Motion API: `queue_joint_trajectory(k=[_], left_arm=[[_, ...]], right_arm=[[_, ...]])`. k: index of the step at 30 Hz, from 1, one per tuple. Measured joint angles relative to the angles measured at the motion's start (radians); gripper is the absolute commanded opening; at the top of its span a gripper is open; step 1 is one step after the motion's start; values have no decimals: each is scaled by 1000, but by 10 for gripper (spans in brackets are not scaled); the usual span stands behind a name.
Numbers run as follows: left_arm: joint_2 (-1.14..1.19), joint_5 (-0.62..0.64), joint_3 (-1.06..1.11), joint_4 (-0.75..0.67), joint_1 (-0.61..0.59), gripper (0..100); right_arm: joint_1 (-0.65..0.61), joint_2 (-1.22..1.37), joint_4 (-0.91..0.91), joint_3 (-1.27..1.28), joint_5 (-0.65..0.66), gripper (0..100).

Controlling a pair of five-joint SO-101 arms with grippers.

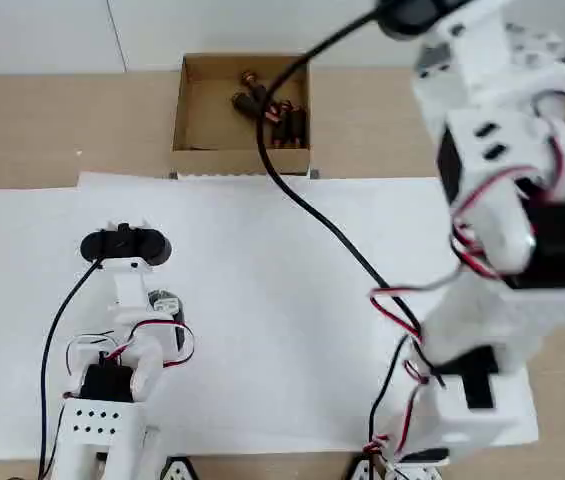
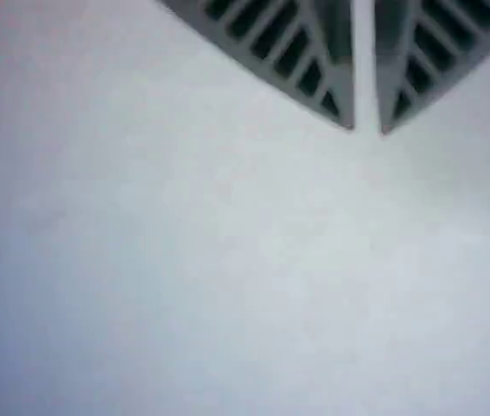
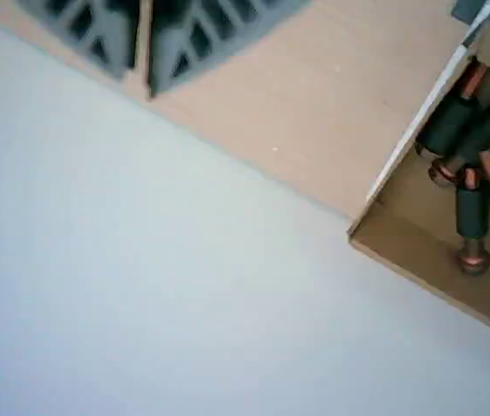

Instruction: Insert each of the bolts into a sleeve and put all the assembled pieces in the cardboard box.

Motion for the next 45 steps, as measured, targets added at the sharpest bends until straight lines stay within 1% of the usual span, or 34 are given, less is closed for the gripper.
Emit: queue_joint_trajectory(k=[5,9,11,15,19,22,26,29,33,38,45], left_arm=[[0,0,0,0,0,6],[0,0,0,0,0,6],[0,0,0,0,0,6],[0,0,0,0,0,6],[0,0,0,0,0,6],[0,0,0,0,0,6],[0,0,0,0,0,6],[0,0,0,0,0,6],[0,0,0,0,0,6],[0,0,0,0,0,6],[0,0,0,0,0,6]], right_arm=[[58,-307,0,304,0,3],[118,-552,0,612,0,3],[141,-674,0,790,-28,3],[195,-954,0,1157,-126,3],[206,-1224,-9,1545,-176,3],[207,-1419,-49,1812,-210,3],[207,-1643,-120,2114,-226,3],[207,-1801,-160,2295,-227,4],[209,-1832,-180,2450,-227,4],[209,-1840,-250,2582,-273,5],[209,-1841,-338,2819,-281,6]])
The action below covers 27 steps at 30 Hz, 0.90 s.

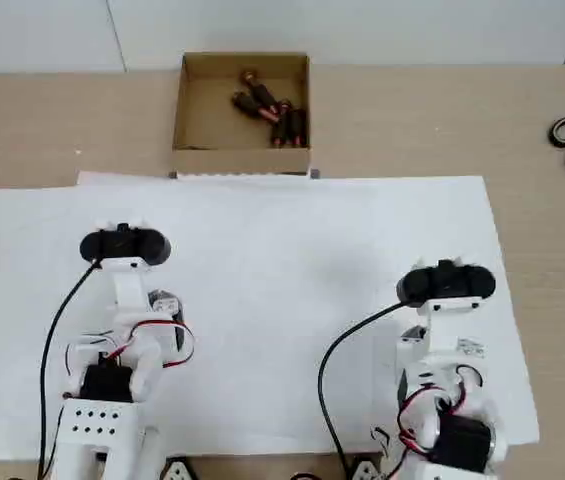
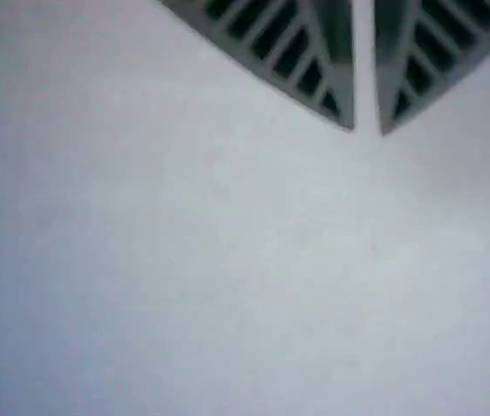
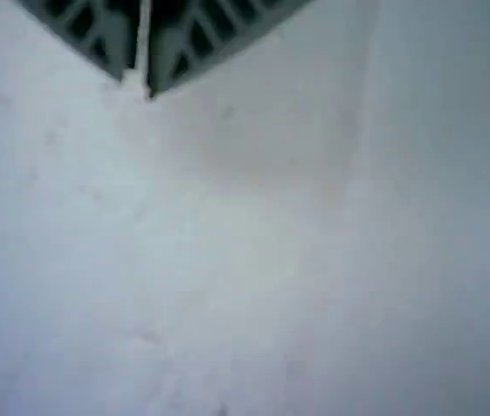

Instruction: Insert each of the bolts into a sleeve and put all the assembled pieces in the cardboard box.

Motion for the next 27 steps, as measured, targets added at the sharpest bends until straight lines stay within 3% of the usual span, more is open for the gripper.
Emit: queue_joint_trajectory(k=[8,27], left_arm=[[0,0,0,0,0,6],[0,0,0,0,0,6]], right_arm=[[0,0,-72,149,0,4],[0,0,-80,157,-5,4]])
